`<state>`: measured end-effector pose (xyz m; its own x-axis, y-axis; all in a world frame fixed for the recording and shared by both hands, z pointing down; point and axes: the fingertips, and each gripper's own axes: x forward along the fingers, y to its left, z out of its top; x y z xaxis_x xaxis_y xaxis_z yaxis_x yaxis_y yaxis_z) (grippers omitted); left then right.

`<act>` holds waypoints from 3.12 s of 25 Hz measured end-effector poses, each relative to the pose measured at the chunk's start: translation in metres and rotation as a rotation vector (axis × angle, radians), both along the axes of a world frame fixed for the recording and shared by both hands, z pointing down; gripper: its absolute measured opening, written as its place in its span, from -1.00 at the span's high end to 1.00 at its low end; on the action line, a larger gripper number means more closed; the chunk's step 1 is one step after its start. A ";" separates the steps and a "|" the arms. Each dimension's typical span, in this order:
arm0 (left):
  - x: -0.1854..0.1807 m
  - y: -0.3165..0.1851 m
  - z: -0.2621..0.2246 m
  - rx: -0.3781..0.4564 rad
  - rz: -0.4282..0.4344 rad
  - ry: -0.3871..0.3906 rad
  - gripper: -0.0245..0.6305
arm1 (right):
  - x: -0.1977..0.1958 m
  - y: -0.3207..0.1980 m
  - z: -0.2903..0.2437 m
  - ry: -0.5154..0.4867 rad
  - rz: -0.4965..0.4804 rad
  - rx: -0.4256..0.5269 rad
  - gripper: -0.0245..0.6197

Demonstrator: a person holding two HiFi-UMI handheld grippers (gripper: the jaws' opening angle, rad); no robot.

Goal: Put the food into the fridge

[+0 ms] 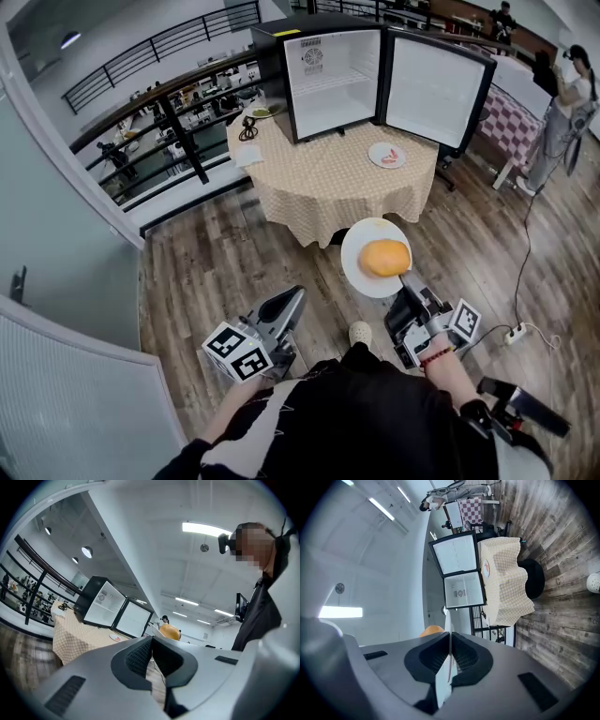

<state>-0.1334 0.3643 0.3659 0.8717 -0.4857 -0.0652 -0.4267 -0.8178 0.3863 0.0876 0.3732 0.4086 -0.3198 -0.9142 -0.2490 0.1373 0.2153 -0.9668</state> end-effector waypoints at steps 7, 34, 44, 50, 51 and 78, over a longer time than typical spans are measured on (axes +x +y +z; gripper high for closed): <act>0.030 -0.072 -0.011 0.022 -0.045 0.000 0.88 | 0.020 -0.082 -0.014 -0.018 -0.047 0.020 0.85; 0.156 -0.285 0.003 -0.005 -0.114 -0.048 0.88 | 0.124 -0.324 -0.015 0.012 -0.194 0.015 0.85; 0.156 -0.320 0.008 -0.024 -0.164 -0.070 0.88 | 0.123 -0.362 -0.009 -0.009 -0.239 0.002 0.85; 0.160 -0.326 0.017 -0.046 -0.188 -0.069 0.88 | 0.127 -0.367 -0.001 -0.015 -0.244 -0.012 0.85; 0.161 -0.327 0.019 -0.052 -0.191 -0.068 0.88 | 0.128 -0.367 0.001 -0.018 -0.246 -0.019 0.85; 0.213 -0.474 0.060 -0.101 0.057 -0.078 0.88 | 0.138 -0.484 0.032 0.067 -0.138 -0.124 0.85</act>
<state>0.0795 -0.1092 0.4258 0.8984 -0.4362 0.0503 -0.4128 -0.8000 0.4355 0.2259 -0.1111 0.4403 -0.4564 -0.8828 -0.1111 0.0915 0.0777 -0.9928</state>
